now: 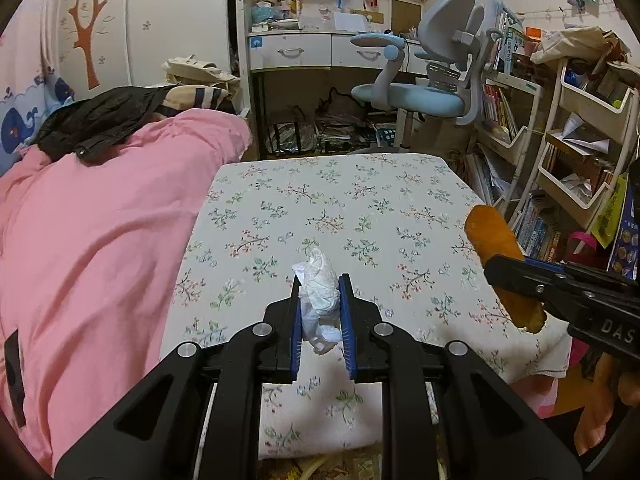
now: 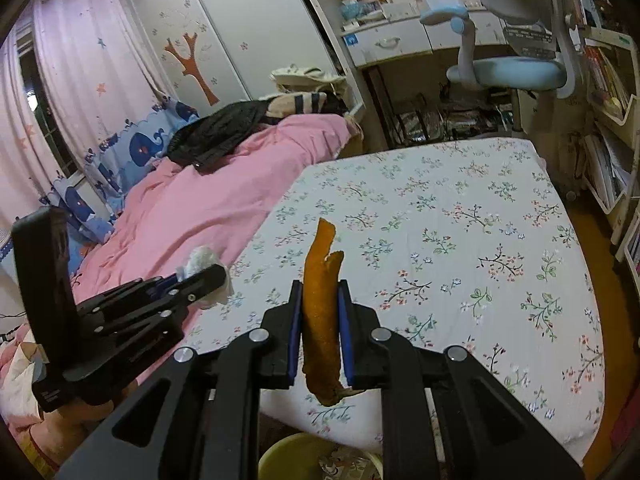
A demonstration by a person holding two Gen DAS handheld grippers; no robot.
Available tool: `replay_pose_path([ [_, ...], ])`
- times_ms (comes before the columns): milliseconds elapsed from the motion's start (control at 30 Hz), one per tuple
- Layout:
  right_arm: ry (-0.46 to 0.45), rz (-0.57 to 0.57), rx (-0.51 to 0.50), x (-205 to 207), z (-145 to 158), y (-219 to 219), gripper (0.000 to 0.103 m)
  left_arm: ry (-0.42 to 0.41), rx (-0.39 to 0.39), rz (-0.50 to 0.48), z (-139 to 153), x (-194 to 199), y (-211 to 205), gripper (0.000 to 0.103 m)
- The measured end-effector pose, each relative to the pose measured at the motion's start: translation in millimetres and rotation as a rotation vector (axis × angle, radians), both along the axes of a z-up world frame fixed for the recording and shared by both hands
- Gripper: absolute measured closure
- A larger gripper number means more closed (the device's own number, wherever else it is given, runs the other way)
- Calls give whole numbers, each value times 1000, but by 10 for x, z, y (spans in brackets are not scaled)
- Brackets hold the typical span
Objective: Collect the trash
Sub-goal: 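Carry the tissue and snack stick over the yellow bowl with both tools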
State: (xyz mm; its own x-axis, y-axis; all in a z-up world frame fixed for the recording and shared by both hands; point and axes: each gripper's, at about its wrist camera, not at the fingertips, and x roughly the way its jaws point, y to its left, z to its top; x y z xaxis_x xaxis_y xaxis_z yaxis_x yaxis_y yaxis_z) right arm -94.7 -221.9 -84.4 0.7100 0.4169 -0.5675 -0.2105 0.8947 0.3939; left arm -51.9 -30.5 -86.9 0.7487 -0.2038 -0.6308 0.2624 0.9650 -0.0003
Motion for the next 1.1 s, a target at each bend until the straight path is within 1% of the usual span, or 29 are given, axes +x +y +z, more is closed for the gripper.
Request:
replay_pose_path([
  [167, -38, 2, -4, -162, 19, 54, 86, -2, 2, 9, -18, -173, 25, 87],
  [600, -3, 7, 8, -550, -162, 120, 86, 22, 11, 24, -178, -690, 97, 87],
  [933, -20, -8, 0, -829, -184, 155, 86, 17, 2, 44, -179, -1046, 155, 87],
  [1100, -23, -16, 8, -933, -195, 139, 86, 38, -11, 41, -224, -1263, 181, 87],
])
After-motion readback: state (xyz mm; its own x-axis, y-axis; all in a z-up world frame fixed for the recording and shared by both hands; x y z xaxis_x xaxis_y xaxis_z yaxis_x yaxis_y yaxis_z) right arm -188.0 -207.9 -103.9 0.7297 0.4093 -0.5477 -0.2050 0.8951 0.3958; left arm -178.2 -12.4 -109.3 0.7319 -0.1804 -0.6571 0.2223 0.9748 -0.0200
